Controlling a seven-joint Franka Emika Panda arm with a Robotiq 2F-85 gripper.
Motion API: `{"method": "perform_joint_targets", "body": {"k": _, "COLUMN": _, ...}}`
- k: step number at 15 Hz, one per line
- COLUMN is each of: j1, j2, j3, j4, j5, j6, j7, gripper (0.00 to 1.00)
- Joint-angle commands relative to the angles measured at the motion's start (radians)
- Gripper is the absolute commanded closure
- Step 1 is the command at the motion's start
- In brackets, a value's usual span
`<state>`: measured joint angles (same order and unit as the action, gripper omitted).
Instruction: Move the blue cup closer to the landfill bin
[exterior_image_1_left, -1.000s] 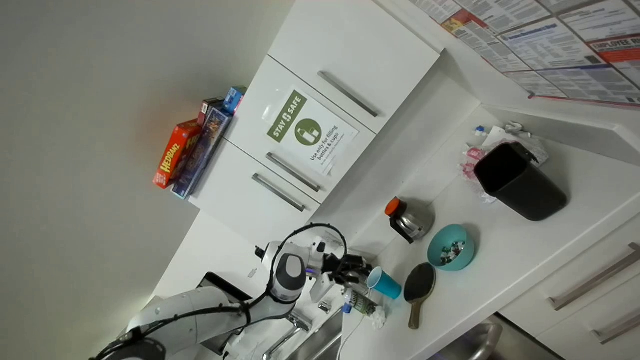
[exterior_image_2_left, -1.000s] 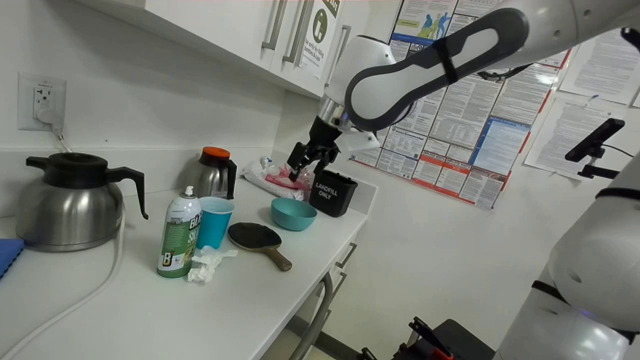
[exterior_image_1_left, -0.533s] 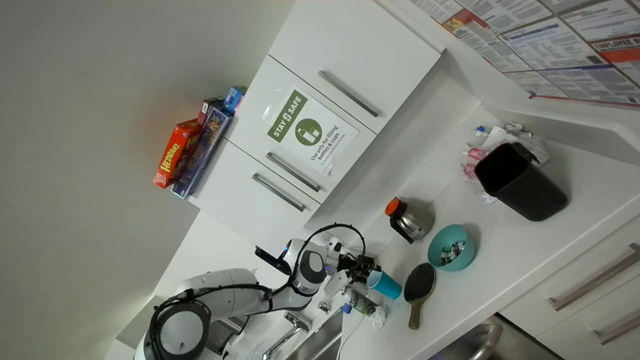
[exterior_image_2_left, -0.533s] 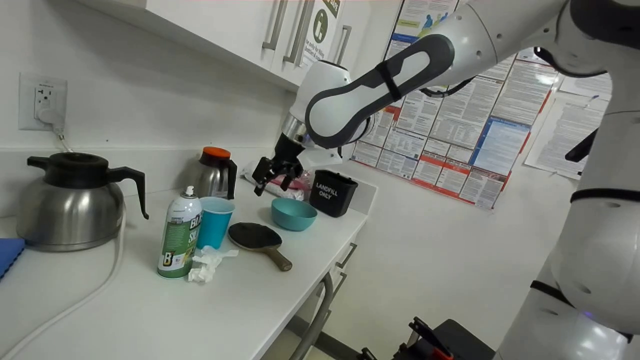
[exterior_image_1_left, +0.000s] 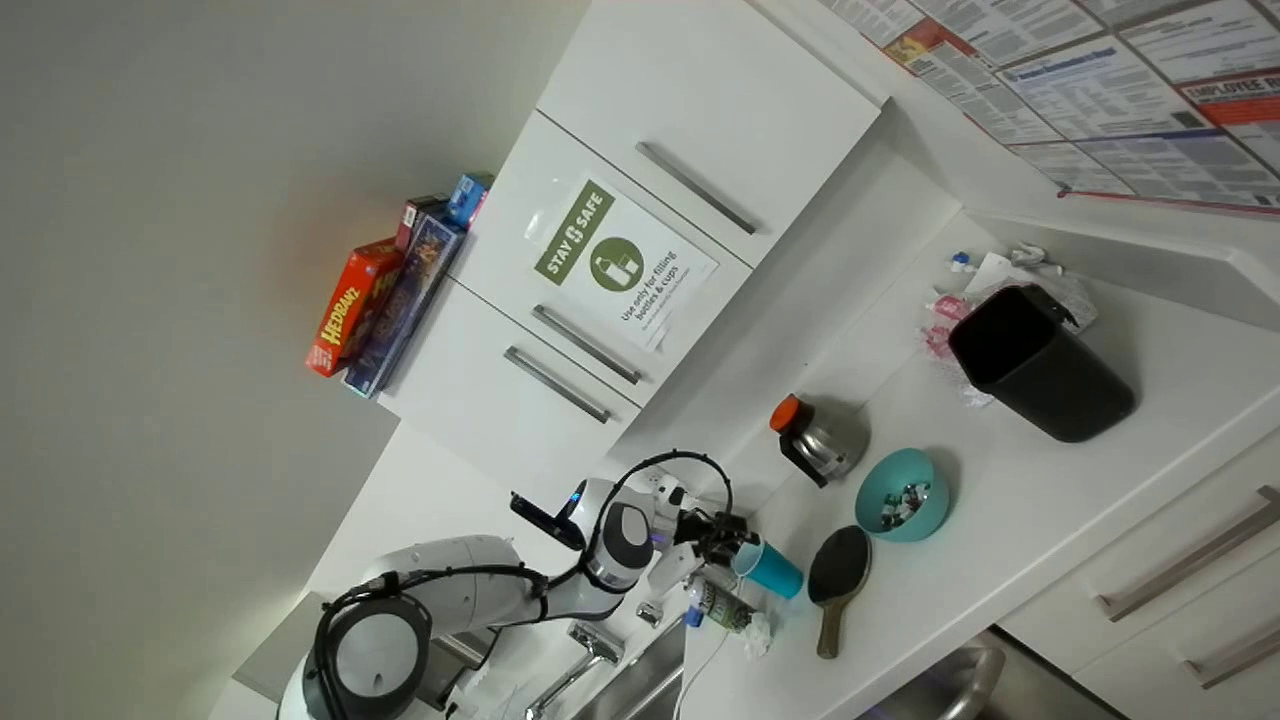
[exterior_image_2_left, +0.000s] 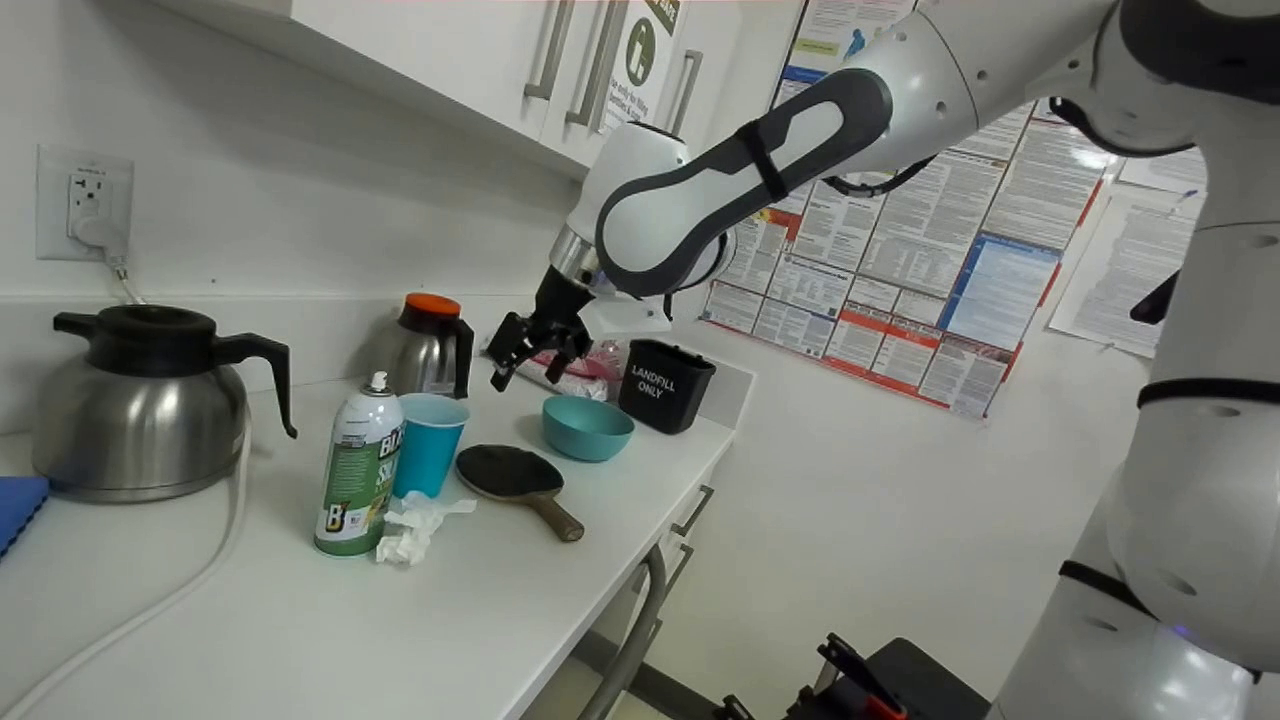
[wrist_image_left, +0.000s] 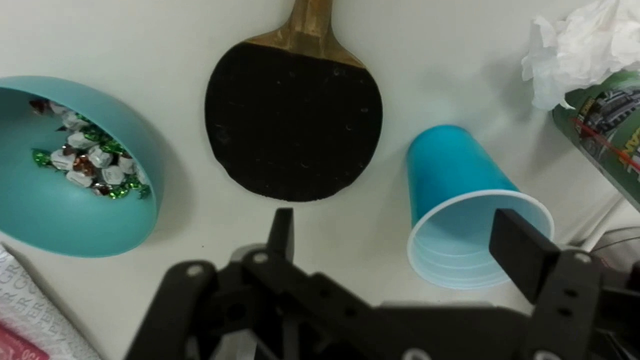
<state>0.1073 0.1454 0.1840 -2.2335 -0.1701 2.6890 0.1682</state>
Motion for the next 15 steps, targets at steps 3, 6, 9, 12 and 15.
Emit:
{"method": "perform_joint_targets", "body": {"k": 3, "j1": 0.067, "j2": 0.104, "j3": -0.052, "j4": 0.091, "j5": -0.012, "j6": 0.095, "j7": 0.102, "gripper": 0.00}}
{"method": "perform_joint_targets", "body": {"k": 6, "j1": 0.079, "j2": 0.173, "j3": -0.057, "j4": 0.143, "j5": 0.038, "j6": 0.127, "j7": 0.072, "gripper": 0.00}}
{"method": "perform_joint_targets", "body": {"k": 9, "j1": 0.063, "j2": 0.250, "j3": -0.027, "j4": 0.204, "j5": 0.135, "j6": 0.118, "j7": 0.016, "gripper": 0.00}}
{"method": "perform_joint_targets", "body": {"k": 12, "j1": 0.065, "j2": 0.306, "j3": -0.024, "j4": 0.254, "j5": 0.181, "j6": 0.104, "j7": -0.007, "gripper": 0.00}}
{"method": "perform_joint_targets", "body": {"k": 15, "j1": 0.068, "j2": 0.344, "j3": -0.026, "j4": 0.291, "j5": 0.199, "j6": 0.099, "j7": -0.018, "gripper": 0.34}}
